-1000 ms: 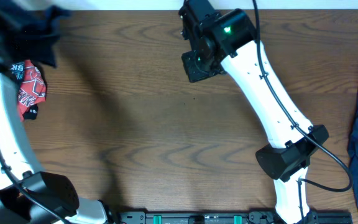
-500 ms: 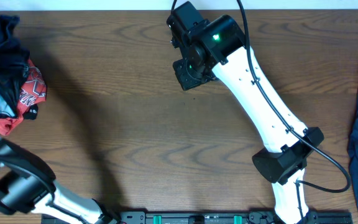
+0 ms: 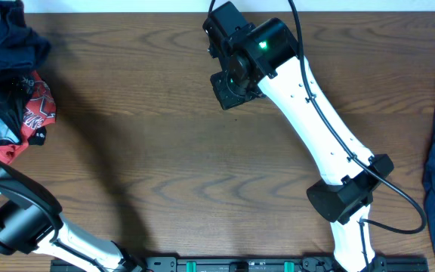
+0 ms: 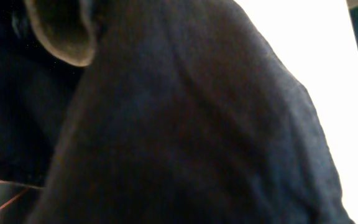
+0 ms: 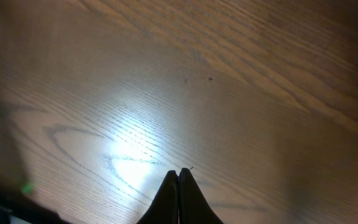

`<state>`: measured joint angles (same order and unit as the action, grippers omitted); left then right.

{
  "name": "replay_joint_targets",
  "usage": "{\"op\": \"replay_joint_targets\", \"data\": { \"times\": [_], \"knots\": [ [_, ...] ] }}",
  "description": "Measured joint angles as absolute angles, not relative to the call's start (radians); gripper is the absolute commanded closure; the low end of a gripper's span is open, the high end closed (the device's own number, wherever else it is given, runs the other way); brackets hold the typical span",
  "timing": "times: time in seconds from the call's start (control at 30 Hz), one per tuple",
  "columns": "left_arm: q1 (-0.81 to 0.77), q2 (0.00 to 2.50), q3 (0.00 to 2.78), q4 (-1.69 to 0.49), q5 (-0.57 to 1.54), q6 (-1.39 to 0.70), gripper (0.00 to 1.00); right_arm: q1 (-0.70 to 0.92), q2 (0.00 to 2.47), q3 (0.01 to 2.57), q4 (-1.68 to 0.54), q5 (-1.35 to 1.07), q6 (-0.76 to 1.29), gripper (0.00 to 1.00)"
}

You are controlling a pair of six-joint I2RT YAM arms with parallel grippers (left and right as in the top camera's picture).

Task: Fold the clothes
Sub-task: 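Release the jeans onto the left pile and withdraw the left gripper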

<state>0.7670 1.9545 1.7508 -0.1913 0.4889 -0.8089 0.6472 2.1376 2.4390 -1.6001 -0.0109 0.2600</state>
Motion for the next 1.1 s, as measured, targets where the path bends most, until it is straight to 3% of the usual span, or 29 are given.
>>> {"op": "replay_joint_targets", "data": {
  "times": [0.93, 0.97, 1.0, 1.03, 1.07, 1.1],
  "knots": [
    [0.942, 1.954, 1.751, -0.429, 0.517, -0.815, 0.94, 0.647, 2.138, 2.439, -1.583, -0.011, 0.260, 0.94],
    [0.948, 1.954, 1.751, -0.433, 0.517, -0.815, 0.91, 0.647, 2.138, 2.439, -1.583, -0.011, 0.260, 0.94],
    [0.953, 1.954, 1.751, -0.438, 0.517, -0.815, 0.72, 0.648, 2.138, 2.439, -1.582, -0.011, 0.260, 0.91],
    [0.959, 1.954, 1.751, -0.442, 0.518, -0.814, 0.39, 0.647, 2.138, 2.439, -1.582, -0.011, 0.261, 0.85],
    [0.966, 1.954, 1.751, -0.445, 0.517, -0.815, 0.18, 0.648, 2.138, 2.439, -1.582, -0.012, 0.261, 0.83],
    [0.970, 1.954, 1.751, -0.447, 0.517, -0.815, 0.06, 0.647, 2.138, 2.439, -1.582, -0.012, 0.261, 0.80]
  ]
}}
